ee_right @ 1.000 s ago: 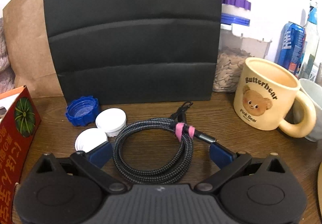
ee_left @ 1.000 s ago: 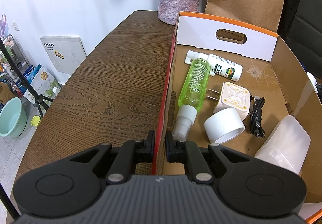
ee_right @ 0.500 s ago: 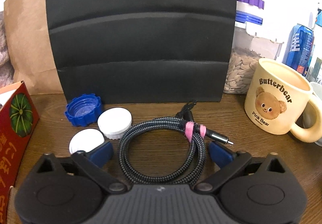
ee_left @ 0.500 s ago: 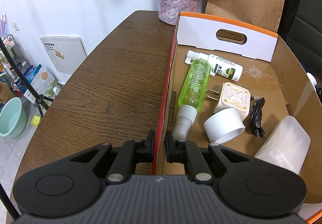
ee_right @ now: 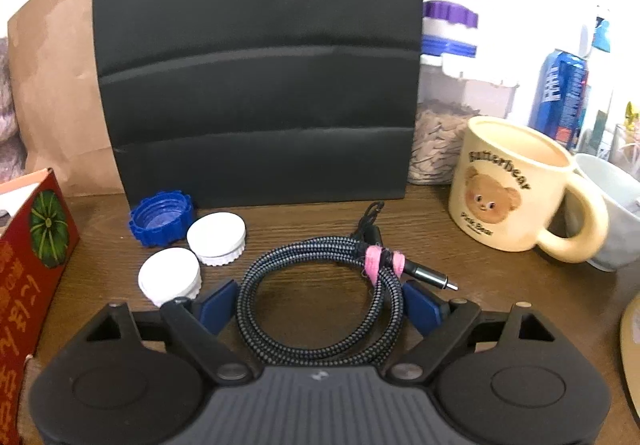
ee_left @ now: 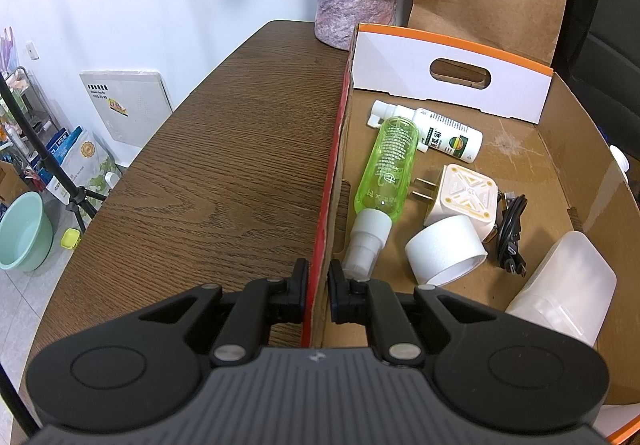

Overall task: Organize rigid objects
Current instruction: 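Grasp the braided black cable with the right tool, then carry the braided cable with the right tool into the orange box, release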

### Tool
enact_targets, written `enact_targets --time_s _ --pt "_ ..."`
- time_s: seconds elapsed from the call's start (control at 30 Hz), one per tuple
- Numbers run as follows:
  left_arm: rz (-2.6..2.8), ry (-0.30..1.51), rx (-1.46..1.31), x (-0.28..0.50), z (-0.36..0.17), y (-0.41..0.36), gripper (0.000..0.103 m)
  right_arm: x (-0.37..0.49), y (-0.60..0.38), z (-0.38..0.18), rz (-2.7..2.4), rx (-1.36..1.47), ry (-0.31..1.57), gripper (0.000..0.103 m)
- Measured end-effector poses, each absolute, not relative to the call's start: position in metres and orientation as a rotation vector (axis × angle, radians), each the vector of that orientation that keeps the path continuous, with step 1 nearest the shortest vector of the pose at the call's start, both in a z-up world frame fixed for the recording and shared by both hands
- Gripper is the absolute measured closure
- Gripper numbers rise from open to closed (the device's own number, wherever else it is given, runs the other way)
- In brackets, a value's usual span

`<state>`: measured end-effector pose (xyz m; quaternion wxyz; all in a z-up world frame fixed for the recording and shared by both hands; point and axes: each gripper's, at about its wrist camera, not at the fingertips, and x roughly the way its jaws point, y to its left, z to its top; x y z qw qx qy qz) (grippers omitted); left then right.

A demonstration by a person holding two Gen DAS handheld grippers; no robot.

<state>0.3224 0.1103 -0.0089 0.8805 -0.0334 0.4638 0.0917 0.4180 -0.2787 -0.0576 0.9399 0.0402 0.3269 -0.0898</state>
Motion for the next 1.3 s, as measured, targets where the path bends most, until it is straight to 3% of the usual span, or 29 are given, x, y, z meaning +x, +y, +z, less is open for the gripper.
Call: enact_targets --time_s 0.73,1.3 --pt "0.191 0.966 -0.067 0.324 -0.009 0.109 0.092 0.313 -0.219 -0.006 -0.081 0.014 0.539 0.015" --pt "0.191 0.965 -0.065 0.324 -0.009 0.11 0.092 0.289 -0.126 0.03 0.125 -0.006 0.465 0.015"
